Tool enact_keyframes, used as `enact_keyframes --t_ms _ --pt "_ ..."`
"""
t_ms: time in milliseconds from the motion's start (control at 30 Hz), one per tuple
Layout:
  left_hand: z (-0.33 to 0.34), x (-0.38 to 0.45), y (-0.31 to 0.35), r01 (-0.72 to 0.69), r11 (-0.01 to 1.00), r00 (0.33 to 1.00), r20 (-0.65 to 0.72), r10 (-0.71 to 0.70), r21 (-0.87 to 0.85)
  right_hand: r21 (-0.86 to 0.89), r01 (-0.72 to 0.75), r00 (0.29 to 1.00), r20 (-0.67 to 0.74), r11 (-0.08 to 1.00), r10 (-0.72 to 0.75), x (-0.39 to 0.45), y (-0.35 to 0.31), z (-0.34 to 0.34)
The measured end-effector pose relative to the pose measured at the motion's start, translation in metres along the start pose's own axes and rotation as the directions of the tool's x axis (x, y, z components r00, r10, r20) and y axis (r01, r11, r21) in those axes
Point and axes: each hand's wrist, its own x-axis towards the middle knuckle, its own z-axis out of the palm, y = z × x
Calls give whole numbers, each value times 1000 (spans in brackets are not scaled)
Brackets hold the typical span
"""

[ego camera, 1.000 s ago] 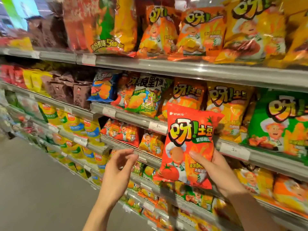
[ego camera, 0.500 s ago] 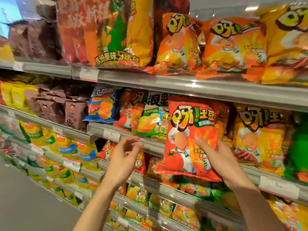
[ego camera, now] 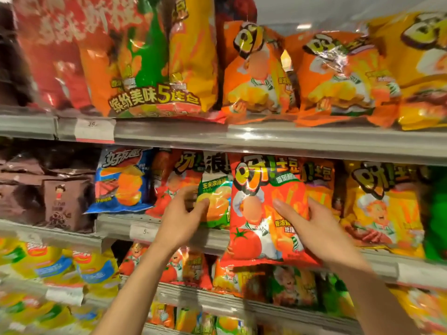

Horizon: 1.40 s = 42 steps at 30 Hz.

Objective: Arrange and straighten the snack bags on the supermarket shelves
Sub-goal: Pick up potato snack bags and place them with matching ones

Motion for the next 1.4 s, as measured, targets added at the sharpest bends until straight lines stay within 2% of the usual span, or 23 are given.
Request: enact_keyframes --t_ms 67,133,233,300,367,433,567,767,967,1133,1267,1400 --pt "-10 5 -7 -32 999 999 31 33 -35 6 -13 1000 -28 1000 14 -1 -4 12" --pt "-24 10 -15 -83 996 996 7 84 -42 1 -21 998 -60 1000 21 -2 -11 25" --pt "-57 20 -33 -166 986 980 -105 167 21 -39 -5 995 -102 999 1 -4 -22 50" --pt "-84 30 -48 -194 978 952 -227 205 70 -38 3 994 -113 999 -7 -6 -28 71" --pt "-111 39 -64 -184 970 914 -335 227 156 -25 13 994 -110 1000 -15 -8 -30 94" --pt "-136 45 -78 -94 963 909 -372 187 254 -19 8 994 -109 1000 -10 -8 -33 118" --pt "-170 62 -99 95 955 963 -269 -17 281 -57 27 997 -73 998 -31 -6 -44 161" --pt "-191 79 -110 128 976 989 -94 -113 179 -107 7 997 -81 994 -16 2 -50 193" --pt "-195 83 -121 96 995 993 -75 -93 35 -102 -44 995 -94 994 34 -3 -50 190" --pt "-203 83 -124 -55 998 997 -43 56 21 -114 -43 994 -106 993 31 -6 -54 196" --pt "-209 83 -122 -144 988 986 -98 138 -49 -136 -55 993 -113 989 40 -6 -56 201" --pt "-220 83 -121 -166 983 980 -128 156 -76 -161 -44 994 -105 986 28 -2 -53 204"
